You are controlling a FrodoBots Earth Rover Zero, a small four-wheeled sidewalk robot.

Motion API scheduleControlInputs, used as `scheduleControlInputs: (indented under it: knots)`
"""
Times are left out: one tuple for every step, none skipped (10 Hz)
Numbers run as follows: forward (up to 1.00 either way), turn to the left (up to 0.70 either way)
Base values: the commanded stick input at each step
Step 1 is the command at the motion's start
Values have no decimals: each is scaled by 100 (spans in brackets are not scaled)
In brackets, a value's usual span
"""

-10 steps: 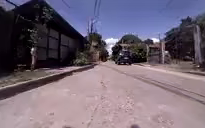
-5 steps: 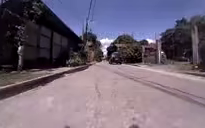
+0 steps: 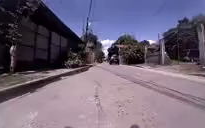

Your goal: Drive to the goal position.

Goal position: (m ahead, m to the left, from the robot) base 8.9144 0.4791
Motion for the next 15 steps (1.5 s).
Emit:
scheduleControlInputs:
  knots:
    - [100, 0]
    - [100, -23]
    - [100, -27]
    - [100, -27]
    - [100, -27]
    - [100, -27]
    - [100, -27]
    - [100, -27]
    - [100, -27]
    - [100, -27]
    - [100, -19]
    - [100, 0]
    - [100, 0]
    - [100, 0]
    - [100, 0]
